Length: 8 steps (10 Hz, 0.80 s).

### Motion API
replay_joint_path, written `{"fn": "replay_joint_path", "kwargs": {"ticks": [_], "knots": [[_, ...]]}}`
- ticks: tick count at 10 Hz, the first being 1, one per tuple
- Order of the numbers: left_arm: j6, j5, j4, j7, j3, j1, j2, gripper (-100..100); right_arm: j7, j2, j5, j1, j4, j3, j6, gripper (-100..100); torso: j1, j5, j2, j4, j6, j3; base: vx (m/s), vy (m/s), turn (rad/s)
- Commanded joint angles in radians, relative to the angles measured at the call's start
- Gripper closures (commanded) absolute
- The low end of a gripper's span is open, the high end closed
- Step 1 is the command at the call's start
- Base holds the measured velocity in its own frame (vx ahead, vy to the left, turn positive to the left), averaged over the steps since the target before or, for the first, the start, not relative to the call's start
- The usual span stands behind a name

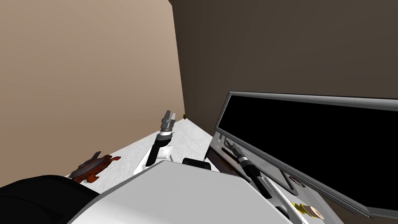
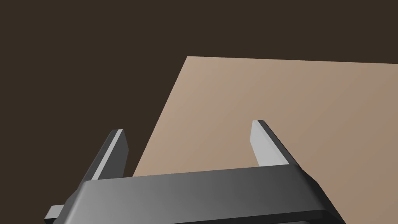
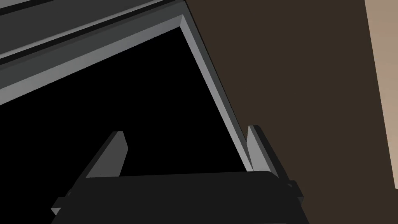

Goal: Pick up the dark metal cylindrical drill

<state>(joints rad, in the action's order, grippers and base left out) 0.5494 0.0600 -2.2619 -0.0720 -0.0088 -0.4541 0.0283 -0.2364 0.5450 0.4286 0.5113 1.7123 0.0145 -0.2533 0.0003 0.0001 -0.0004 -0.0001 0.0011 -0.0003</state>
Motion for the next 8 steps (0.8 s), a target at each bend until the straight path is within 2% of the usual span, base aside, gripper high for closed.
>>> {"fn": "replay_joint_path", "kwargs": {"ticks": [1, 2, 4, 5, 6, 8], "knots": [[0.000, 0.000, 0.000, 0.000, 0.000, 0.000, 0.000, 0, -0.025, 0.024, 0.028, -0.002, -0.050, -0.025, 0.015, -100, 0.000, 0.000, 0.000, 0.000, 0.000, 0.000, 0.023, 0.012, 0.226], [0.000, 0.000, 0.000, 0.000, 0.000, 0.000, 0.000, 0, -0.025, 0.024, 0.028, -0.002, -0.061, -0.025, 0.015, -100, 0.000, 0.000, 0.000, 0.000, -0.001, 0.000, 0.017, 0.006, 0.126], [0.000, 0.000, 0.000, 0.000, 0.000, 0.000, 0.000, 0, -0.046, 0.081, 0.068, 0.011, -0.132, -0.070, 0.058, -100, 0.000, 0.000, 0.000, 0.000, -0.001, 0.000, 0.022, 0.008, 0.363], [0.000, 0.000, 0.000, 0.000, 0.000, 0.000, 0.000, 0, -0.046, 0.088, 0.068, 0.011, -0.132, -0.070, 0.058, -100, 0.000, 0.000, 0.000, 0.000, -0.001, 0.000, 0.023, -0.007, 0.119], [0.000, 0.000, 0.000, 0.000, 0.000, 0.000, 0.000, 0, -0.054, 0.120, 0.087, 0.019, -0.166, -0.096, 0.079, -100, -0.001, 0.000, 0.000, 0.000, 0.000, 0.000, 0.021, -0.001, 0.181], [0.000, 0.000, 0.000, 0.000, 0.000, 0.000, 0.000, 0, -0.069, 0.181, 0.123, 0.037, -0.232, -0.154, 0.122, -100, -0.001, 0.000, 0.000, 0.000, -0.001, 0.000, 0.029, -0.010, 0.392]]}}
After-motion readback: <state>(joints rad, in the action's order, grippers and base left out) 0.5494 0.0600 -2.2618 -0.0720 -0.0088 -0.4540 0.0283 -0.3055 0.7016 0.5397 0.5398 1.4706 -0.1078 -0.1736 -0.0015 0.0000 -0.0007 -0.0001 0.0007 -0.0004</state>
